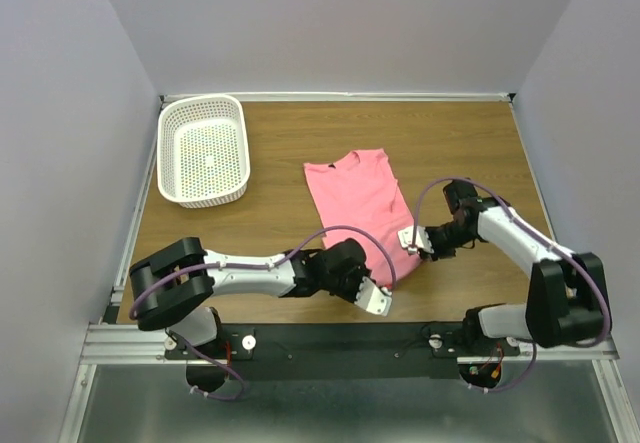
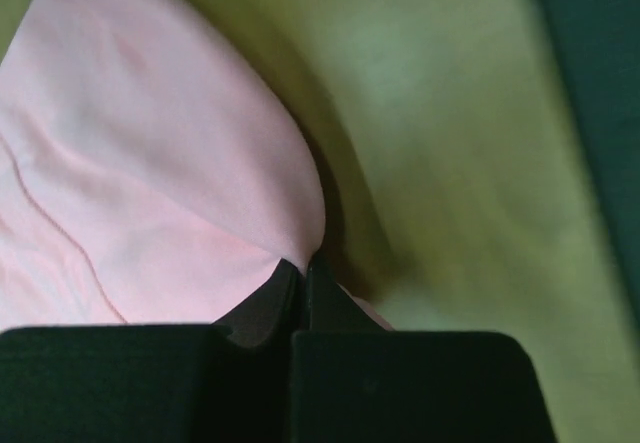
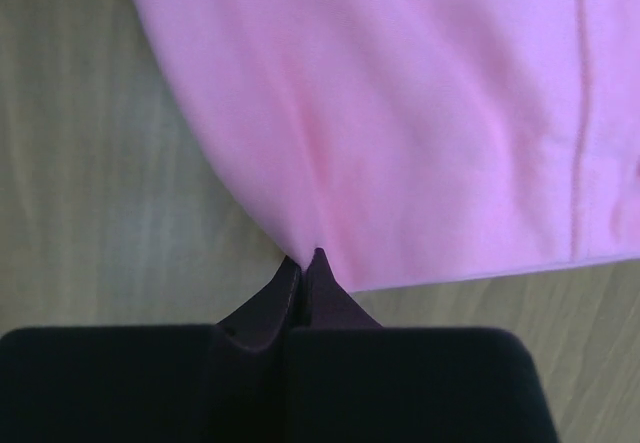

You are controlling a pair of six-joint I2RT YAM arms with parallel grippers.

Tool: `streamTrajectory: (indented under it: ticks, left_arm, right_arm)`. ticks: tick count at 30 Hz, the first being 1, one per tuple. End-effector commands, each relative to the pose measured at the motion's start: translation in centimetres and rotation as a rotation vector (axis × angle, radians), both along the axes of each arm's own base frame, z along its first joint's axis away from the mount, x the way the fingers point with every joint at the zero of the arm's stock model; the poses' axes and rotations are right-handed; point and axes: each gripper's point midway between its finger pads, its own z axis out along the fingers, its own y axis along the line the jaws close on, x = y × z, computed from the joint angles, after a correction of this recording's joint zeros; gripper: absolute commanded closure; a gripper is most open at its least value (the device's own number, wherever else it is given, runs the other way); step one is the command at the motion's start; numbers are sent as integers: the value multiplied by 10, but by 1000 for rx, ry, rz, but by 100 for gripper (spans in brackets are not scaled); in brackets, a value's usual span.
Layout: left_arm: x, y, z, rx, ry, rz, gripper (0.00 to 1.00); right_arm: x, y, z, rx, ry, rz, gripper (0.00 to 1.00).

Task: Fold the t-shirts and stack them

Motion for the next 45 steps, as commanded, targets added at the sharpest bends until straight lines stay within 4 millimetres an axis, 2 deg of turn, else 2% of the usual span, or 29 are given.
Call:
streamTrajectory:
  ticks: [1,2,4,5,6,7,8,9,10,11,13,14,15,16,17,18,20,21,22,23,24,26,28,29,30,31,32,35,45]
  left_arm:
    - [-56,13,-7,12,193,-67,100]
    - [-53,14,-2,-3,173,-64,100]
    - [-40,15,3,-19,132,-46,100]
    - [-24,15,9,-37,110,-23,100]
    - [-13,16,12,-46,105,-10,100]
    - [-3,16,16,-51,94,2,100]
    - [21,19,20,-50,68,29,100]
    - [32,19,23,-56,59,40,100]
    - [47,15,30,-68,42,51,100]
    - [71,24,33,-68,21,84,100]
    - [97,28,41,-83,-7,116,100]
    - [114,27,48,-93,-28,132,100]
    - [136,38,50,-94,-46,173,100]
    - [152,37,54,-102,-50,190,100]
    - [162,41,53,-101,-47,202,100]
    - [173,46,54,-103,-47,222,100]
    - [197,56,50,-100,-45,264,100]
    - [206,60,49,-95,-51,283,100]
    - [219,68,47,-93,-50,317,100]
    - [226,72,48,-93,-56,335,100]
    - [234,75,50,-100,-71,354,100]
    - [250,85,54,-100,-108,406,100]
    - [268,95,60,-106,-152,462,100]
    - [277,99,62,-108,-166,484,100]
    - [283,102,63,-103,-180,505,100]
    - [289,102,64,-105,-188,515,100]
    - [292,104,64,-102,-191,522,100]
    - [303,107,63,-97,-202,543,100]
    - [330,124,53,-69,-210,615,100]
  right_arm:
    - [-33,-7,10,-9,15,-6,100]
    - [-30,-2,15,21,15,-26,99]
    - [-5,6,37,61,-27,-66,99]
    - [3,10,40,83,11,-111,100]
    - [29,16,60,107,-37,-128,99]
    - [40,18,66,119,-30,-159,99]
    - [52,24,65,137,-5,-170,99]
    - [78,31,84,169,-50,-195,100]
    - [91,37,94,202,-56,-201,99]
    - [104,42,84,208,-8,-211,100]
    - [129,52,91,244,5,-227,99]
    - [148,61,111,289,-16,-233,99]
    - [162,65,99,291,23,-247,99]
    - [181,73,115,323,5,-257,99]
    - [192,77,119,336,4,-267,99]
    - [203,80,100,329,52,-286,99]
    - [221,88,100,351,76,-320,99]
    - [237,92,111,372,38,-323,99]
    - [246,95,100,374,74,-356,99]
    - [253,96,100,382,71,-368,99]
    - [264,99,108,399,47,-372,99]
    - [278,106,102,423,52,-396,99]
    - [291,117,106,446,28,-401,99]
    - [296,120,95,435,36,-413,99]
    - [303,124,100,447,12,-409,99]
    - [306,130,91,438,28,-427,99]
    - [310,134,96,446,11,-431,99]
    - [323,141,91,460,10,-467,99]
    - [352,143,81,472,-15,-576,99]
